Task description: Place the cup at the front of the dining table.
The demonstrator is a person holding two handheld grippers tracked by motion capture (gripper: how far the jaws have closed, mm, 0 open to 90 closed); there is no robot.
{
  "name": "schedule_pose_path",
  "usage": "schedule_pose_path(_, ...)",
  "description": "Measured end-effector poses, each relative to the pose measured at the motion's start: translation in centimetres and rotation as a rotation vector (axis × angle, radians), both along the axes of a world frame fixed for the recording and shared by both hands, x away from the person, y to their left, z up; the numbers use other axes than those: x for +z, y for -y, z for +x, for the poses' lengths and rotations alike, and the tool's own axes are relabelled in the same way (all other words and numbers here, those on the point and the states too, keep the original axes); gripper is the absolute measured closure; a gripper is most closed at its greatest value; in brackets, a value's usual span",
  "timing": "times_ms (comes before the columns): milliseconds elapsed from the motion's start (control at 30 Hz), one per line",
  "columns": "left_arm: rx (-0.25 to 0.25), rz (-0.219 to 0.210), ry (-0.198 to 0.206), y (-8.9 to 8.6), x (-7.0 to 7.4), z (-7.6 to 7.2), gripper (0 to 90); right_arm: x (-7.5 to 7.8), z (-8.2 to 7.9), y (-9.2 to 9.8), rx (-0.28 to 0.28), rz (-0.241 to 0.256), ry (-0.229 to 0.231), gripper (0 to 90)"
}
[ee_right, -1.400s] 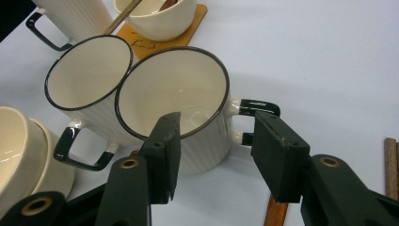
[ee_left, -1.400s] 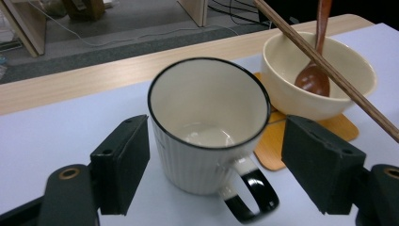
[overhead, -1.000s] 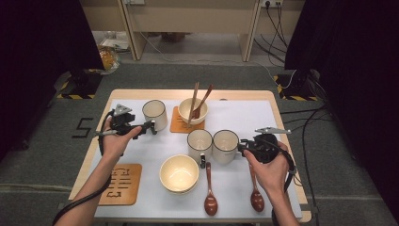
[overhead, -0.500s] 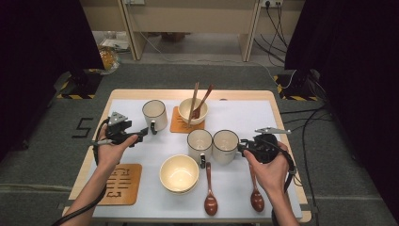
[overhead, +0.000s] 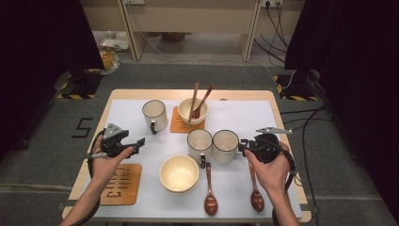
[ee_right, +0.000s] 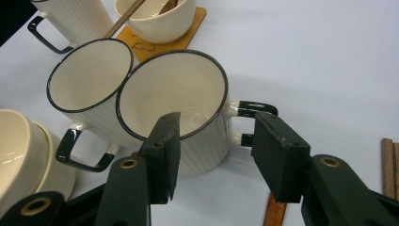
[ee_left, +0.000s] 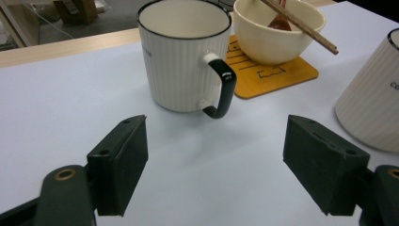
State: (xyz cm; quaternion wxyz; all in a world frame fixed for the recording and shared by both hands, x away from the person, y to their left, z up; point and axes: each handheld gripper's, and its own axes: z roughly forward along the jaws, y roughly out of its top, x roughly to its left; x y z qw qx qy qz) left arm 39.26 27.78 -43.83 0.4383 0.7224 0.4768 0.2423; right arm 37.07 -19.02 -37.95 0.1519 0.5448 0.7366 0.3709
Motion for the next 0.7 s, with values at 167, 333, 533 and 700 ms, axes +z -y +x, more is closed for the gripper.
schedule_pose_path(167, 0.001, 0.009, -0.007, -0.4, -0.6, -1.0, 22.2, 0.0, 0.0, 0.0, 0.000, 0.001, -0.002, 51.9)
schedule_pose_path(333, -0.006, 0.012, -0.002, -0.6, -1.0, -2.2, 22.1, -0.1, 0.0, 0.1, -0.003, 0.001, -0.002, 51.8)
schedule_pose_path(533, -0.011, -0.011, 0.002, -1.2, -1.9, -3.8, 22.0, -0.1, 0.0, 0.2, -0.003, 0.001, 0.000, 51.8)
schedule_pose_path(700, 0.005, -0.025, 0.006, -2.1, -2.6, -4.9, 22.1, -0.1, 0.0, 0.1, -0.003, 0.001, -0.001, 51.8)
